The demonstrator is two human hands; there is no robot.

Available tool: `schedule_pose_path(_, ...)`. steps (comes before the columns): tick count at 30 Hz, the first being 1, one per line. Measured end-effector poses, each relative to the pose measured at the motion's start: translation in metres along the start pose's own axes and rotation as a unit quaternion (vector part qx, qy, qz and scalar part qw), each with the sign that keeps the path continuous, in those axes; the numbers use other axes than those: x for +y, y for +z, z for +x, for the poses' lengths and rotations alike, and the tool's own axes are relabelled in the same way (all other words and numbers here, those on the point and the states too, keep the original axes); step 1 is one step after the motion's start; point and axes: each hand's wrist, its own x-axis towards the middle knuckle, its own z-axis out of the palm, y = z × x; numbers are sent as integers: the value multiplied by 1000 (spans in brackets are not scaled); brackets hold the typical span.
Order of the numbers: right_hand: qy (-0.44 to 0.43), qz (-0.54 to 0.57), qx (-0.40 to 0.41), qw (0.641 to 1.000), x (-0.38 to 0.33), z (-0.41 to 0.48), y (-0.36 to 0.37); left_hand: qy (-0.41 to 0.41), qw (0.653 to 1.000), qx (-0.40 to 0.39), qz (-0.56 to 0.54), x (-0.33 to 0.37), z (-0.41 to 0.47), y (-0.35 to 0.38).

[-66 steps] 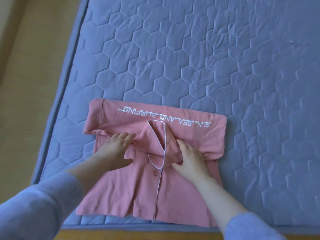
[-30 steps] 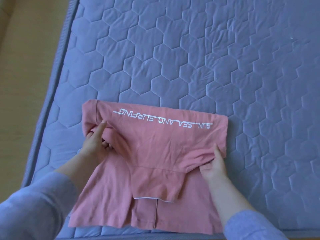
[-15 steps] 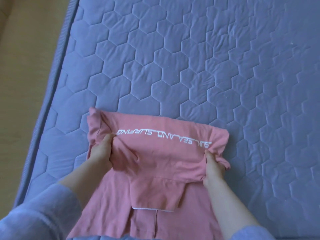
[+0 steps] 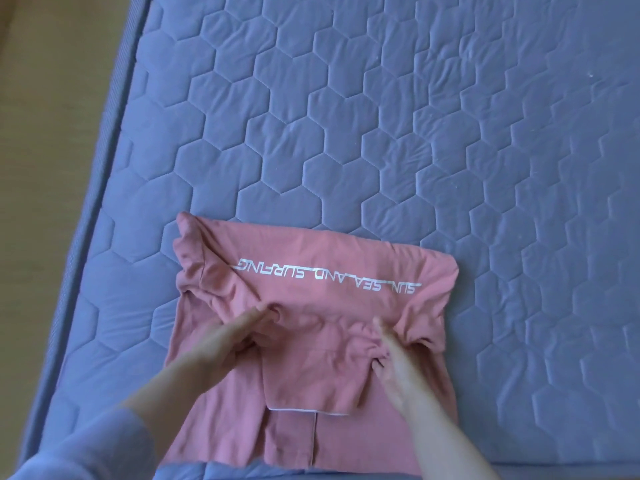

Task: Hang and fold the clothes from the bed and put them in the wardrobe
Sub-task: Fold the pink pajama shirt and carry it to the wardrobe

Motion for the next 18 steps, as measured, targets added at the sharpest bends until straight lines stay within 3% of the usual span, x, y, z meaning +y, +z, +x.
schedule_pose_path(2,-10,-68,17,997,14,-8,-2,-17,998,-35,46,-15,-9,6)
schedule_pose_path(6,15,-87,29,996,30,-19,-6,-18,997,15,80,-37,-18,13)
schedule_pose_path(9,7,-126,59,990,37,-26,-15,-63,994,0,86,-42,-31,13)
schedule_pose_path(13,54,-231,67,969,59,-33,-32,-79,971,66,214,-51,-42,3)
schedule_pose_path(16,24,-345,88,934,70,-30,-31,-97,952,80,278,-56,-44,-5)
schedule_pose_path(18,-16,-333,130,934,66,-30,-24,-60,967,98,225,-54,-39,-9)
